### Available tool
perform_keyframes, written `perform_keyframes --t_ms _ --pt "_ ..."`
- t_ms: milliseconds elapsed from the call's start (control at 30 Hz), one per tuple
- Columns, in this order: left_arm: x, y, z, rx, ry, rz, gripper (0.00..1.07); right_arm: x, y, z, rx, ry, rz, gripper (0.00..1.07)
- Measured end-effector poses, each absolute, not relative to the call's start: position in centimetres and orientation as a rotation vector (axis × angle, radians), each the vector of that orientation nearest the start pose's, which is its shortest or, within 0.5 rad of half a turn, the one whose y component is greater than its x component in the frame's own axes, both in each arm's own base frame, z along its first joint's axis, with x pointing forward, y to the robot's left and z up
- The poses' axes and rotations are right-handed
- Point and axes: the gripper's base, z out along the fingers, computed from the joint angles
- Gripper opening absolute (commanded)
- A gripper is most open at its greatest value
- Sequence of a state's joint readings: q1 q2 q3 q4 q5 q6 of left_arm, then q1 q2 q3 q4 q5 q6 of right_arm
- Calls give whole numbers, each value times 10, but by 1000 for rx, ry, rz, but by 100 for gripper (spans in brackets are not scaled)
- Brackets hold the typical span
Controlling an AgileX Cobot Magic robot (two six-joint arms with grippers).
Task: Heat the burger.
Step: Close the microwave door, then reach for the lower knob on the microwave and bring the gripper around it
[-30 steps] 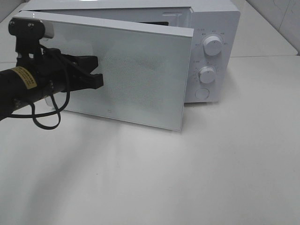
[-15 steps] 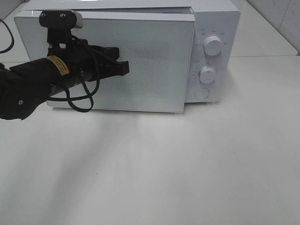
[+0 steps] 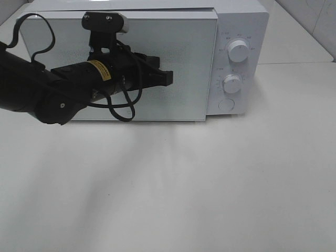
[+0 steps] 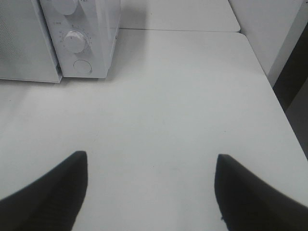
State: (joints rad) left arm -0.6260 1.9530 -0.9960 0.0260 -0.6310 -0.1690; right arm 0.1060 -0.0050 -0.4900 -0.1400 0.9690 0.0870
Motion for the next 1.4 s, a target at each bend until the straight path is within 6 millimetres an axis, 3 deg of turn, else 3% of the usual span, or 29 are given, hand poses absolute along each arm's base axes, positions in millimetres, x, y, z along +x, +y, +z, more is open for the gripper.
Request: perform_keyframes --t_ms 400,733,1000,1200,1233,1267,1300,1333,1367,1400 --pt "344 -272 166 492 1808 -524 0 0 -11 283 -20 1950 -38 70" --pt "347 -277 166 503 1833 -514 0 0 -11 283 -20 1950 -38 70" --pt "339 -286 180 455 1876 -552 0 0 -11 283 -20 1950 -38 70" --pt "315 -300 190 536 1958 -582 18 0 -11 283 -20 1950 -38 70" --pt "312 -301 191 550 1978 -583 25 0 -11 283 -20 1950 -38 70" --pt "306 -301 195 585 2018 -576 40 0 -11 283 -20 1950 -38 70" --pt "306 -301 195 585 2018 -576 40 0 -11 283 -20 1950 -38 70" --pt "305 -300 196 597 2036 -571 50 0 -11 283 -20 1950 -38 70" --pt "301 -298 199 621 2080 -560 69 0 -11 283 -20 1950 -38 70" --pt "301 -298 199 621 2080 -560 69 0 -11 283 -20 1950 -38 70"
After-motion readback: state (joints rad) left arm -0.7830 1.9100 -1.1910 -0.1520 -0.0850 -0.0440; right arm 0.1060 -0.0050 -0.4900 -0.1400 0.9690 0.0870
